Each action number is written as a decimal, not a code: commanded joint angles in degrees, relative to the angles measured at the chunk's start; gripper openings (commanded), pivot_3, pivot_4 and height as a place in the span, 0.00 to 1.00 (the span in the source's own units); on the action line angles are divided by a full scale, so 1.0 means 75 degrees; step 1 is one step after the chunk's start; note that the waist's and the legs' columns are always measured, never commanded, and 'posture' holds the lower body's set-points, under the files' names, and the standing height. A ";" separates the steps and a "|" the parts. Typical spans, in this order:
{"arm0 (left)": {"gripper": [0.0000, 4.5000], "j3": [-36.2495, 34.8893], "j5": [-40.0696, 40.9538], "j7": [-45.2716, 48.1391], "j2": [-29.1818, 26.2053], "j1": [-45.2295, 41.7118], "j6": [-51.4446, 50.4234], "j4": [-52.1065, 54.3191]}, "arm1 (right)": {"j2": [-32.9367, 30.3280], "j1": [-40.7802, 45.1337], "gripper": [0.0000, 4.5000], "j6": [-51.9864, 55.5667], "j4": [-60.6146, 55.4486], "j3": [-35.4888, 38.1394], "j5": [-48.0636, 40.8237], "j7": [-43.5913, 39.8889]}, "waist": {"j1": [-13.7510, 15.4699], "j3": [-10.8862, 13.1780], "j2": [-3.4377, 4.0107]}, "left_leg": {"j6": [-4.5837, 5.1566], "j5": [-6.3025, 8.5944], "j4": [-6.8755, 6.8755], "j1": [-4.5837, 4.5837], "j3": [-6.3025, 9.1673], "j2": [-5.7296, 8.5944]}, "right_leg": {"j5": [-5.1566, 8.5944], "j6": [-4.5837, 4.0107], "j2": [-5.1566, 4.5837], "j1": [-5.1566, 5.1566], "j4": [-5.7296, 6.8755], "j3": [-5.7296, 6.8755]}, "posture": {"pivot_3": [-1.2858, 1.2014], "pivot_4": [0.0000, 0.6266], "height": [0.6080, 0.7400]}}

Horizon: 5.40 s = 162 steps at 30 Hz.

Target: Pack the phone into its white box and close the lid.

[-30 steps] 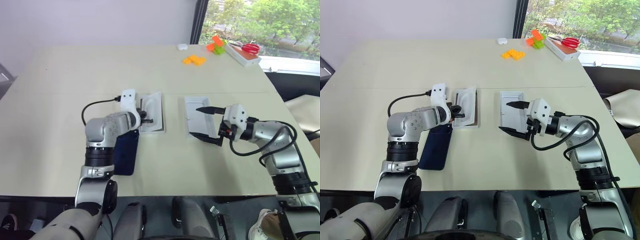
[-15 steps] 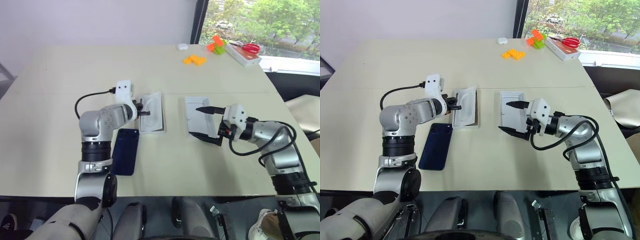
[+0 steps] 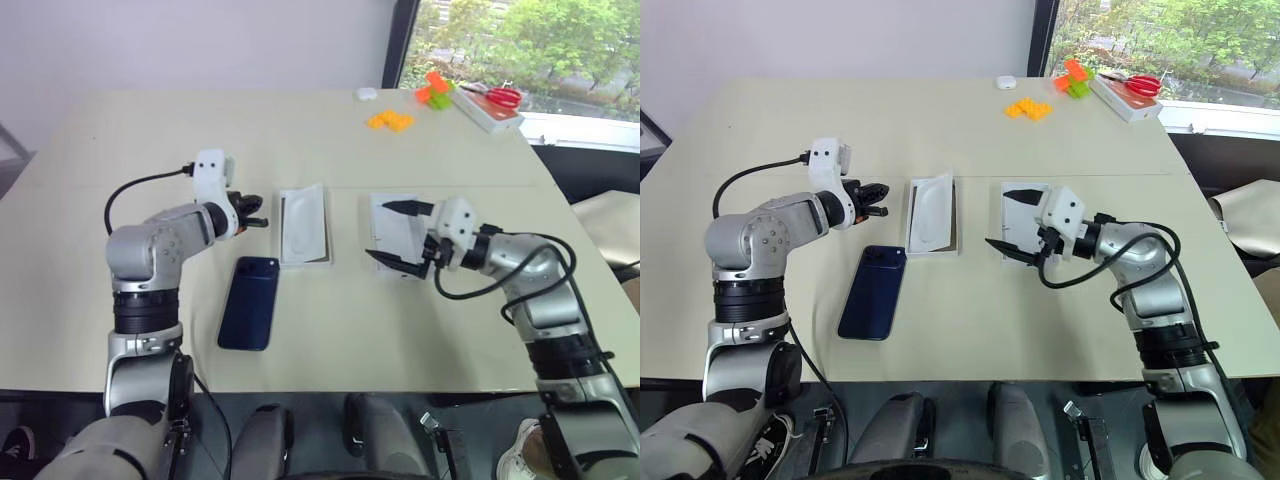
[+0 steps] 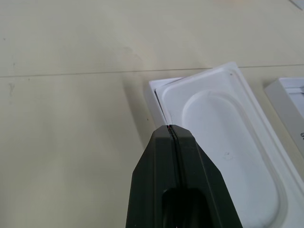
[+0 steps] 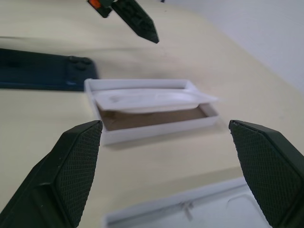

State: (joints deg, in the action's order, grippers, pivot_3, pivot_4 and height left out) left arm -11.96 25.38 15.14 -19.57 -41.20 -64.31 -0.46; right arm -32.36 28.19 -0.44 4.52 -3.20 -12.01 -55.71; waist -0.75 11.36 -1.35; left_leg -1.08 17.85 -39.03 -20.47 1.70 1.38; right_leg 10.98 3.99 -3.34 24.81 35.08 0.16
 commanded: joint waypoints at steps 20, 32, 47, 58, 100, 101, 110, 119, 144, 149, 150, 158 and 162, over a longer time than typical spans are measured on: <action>0.00 0.0016 -0.0328 0.0445 -0.0272 0.0738 0.1664 -0.0647 | 0.1362 0.1364 0.01 -0.0338 0.1321 -0.1285 0.2311 0.2372 | -0.0008 0.0000 0.0000 | -0.0003 -0.0003 -0.0005 -0.0101 0.0008 0.0009 | -0.0010 -0.0010 -0.0023 0.0095 0.0009 0.0010 | 0.52 0.24 1.00; 0.00 -0.0100 -0.0198 0.0334 -0.0104 0.0694 0.1631 -0.0501 | 0.2044 0.1665 0.01 -0.1082 0.2490 -0.1862 0.3006 0.2815 | -0.0034 0.0000 0.0000 | -0.0004 -0.0003 -0.0005 -0.0109 0.0011 0.0010 | -0.0012 -0.0013 -0.0026 0.0102 0.0011 0.0011 | 0.52 0.24 1.00; 0.00 -0.0084 -0.0228 0.0229 -0.0048 0.0808 0.1602 -0.0414 | 0.2040 0.1876 0.01 -0.1462 0.3134 -0.1891 0.3419 0.3142 | -0.0030 0.0000 0.0000 | -0.0007 -0.0005 -0.0006 -0.0107 0.0011 0.0010 | -0.0013 -0.0014 -0.0022 0.0102 0.0016 0.0011 | 0.52 0.24 1.00; 0.00 -0.0063 -0.0158 0.0217 0.0023 0.0768 0.1557 -0.0378 | 0.2271 0.1756 0.01 -0.1631 0.3087 -0.2440 0.3956 0.3103 | -0.0043 -0.0001 0.0000 | -0.0008 -0.0006 -0.0006 -0.0106 0.0012 0.0007 | -0.0014 -0.0015 -0.0022 0.0102 0.0019 0.0011 | 0.52 0.24 1.00; 0.00 0.0183 -0.0183 -0.0006 0.0370 0.0864 0.1542 -0.0183 | 0.2629 0.2789 0.01 -0.1289 0.4301 -0.2469 0.4447 0.3777 | -0.0051 -0.0003 0.0002 | -0.0014 -0.0009 -0.0006 -0.0107 0.0011 0.0010 | -0.0020 -0.0023 -0.0019 0.0104 0.0020 0.0011 | 0.52 0.24 1.00; 0.00 0.0177 -0.0174 -0.0014 0.0359 0.0859 0.1539 -0.0179 | 0.2567 0.2751 0.01 -0.1419 0.4412 -0.2652 0.4650 0.3840 | -0.0051 -0.0003 0.0002 | -0.0014 -0.0009 -0.0006 -0.0108 0.0011 0.0010 | -0.0020 -0.0023 -0.0020 0.0104 0.0020 0.0011 | 0.52 0.24 1.00; 0.00 0.0168 -0.0111 -0.0050 0.0366 0.0847 0.1515 -0.0177 | 0.2816 0.2432 0.01 -0.1727 0.4115 -0.3099 0.4925 0.3814 | -0.0076 -0.0010 -0.0002 | -0.0019 -0.0013 -0.0007 -0.0091 0.0011 0.0007 | -0.0021 -0.0024 -0.0013 0.0094 0.0025 0.0010 | 0.52 0.24 1.00; 0.00 0.0138 -0.0074 -0.0078 0.0413 0.0840 0.1477 -0.0173 | 0.2676 0.2682 0.01 -0.1603 0.4199 -0.2722 0.4798 0.3873 | -0.0158 -0.0010 -0.0002 | -0.0027 -0.0017 -0.0007 -0.0086 0.0013 -0.0002 | -0.0025 -0.0031 -0.0001 0.0094 0.0034 0.0009 | 0.52 0.24 1.00; 0.00 0.0216 0.0256 0.1545 -0.1197 0.1193 0.1380 0.0742 | 0.1636 0.1313 0.01 0.1766 -0.0314 -0.0429 0.0059 0.0763 | -0.0176 -0.0007 0.0002 | -0.0015 -0.0011 -0.0005 -0.0104 0.0018 -0.0001 | -0.0025 -0.0031 -0.0016 0.0101 0.0027 0.0010 | 0.52 0.24 1.00; 0.19 -0.0136 0.0808 0.2246 -0.1916 0.1321 0.0915 0.0913 | 0.1517 0.0895 0.06 0.2498 -0.1236 -0.0477 -0.0484 0.0535 | -0.0192 -0.0007 0.0003 | -0.0013 -0.0009 -0.0004 -0.0106 0.0015 -0.0003 | -0.0025 -0.0030 -0.0007 0.0108 0.0026 0.0013 | 0.52 0.24 1.00; 0.30 -0.0272 0.0900 0.2336 -0.2052 0.1334 0.0833 0.0902 | 0.1557 0.0851 0.12 0.2605 -0.1335 -0.0472 -0.0581 0.0535 | -0.0190 -0.0007 0.0003 | -0.0013 -0.0010 -0.0005 -0.0105 0.0015 -0.0003 | -0.0025 -0.0030 -0.0005 0.0107 0.0027 0.0012 | 0.52 0.24 1.00; 1.00 -0.1684 0.2102 0.2080 -0.2828 0.1103 -0.2214 0.0602 | 0.1411 0.0637 0.99 0.1397 -0.1340 -0.1443 0.0394 0.0443 | -0.0217 -0.0007 0.0003 | -0.0015 -0.0013 -0.0011 -0.0103 0.0015 -0.0014 | -0.0023 -0.0029 0.0015 0.0106 0.0029 0.0012 | 0.52 0.24 1.00; 1.00 -0.2160 0.3427 0.2190 -0.3326 0.1220 -0.3706 0.0373 | 0.1290 0.0724 0.83 0.0522 -0.1091 -0.1734 0.0839 0.0317 | -0.0222 -0.0006 0.0002 | -0.0015 -0.0013 -0.0010 -0.0104 0.0015 -0.0012 | -0.0023 -0.0028 0.0015 0.0107 0.0030 0.0012 | 0.52 0.24 1.00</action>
State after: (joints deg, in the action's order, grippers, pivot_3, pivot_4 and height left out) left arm -26.05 45.96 31.24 -42.64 -31.91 -89.08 2.30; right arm -22.07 32.50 6.93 -2.98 -16.18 -6.87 -53.22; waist -2.41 11.32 -1.33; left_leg -1.19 17.75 -39.11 -21.25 1.82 1.29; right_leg 10.81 3.78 -3.23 25.60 35.30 0.25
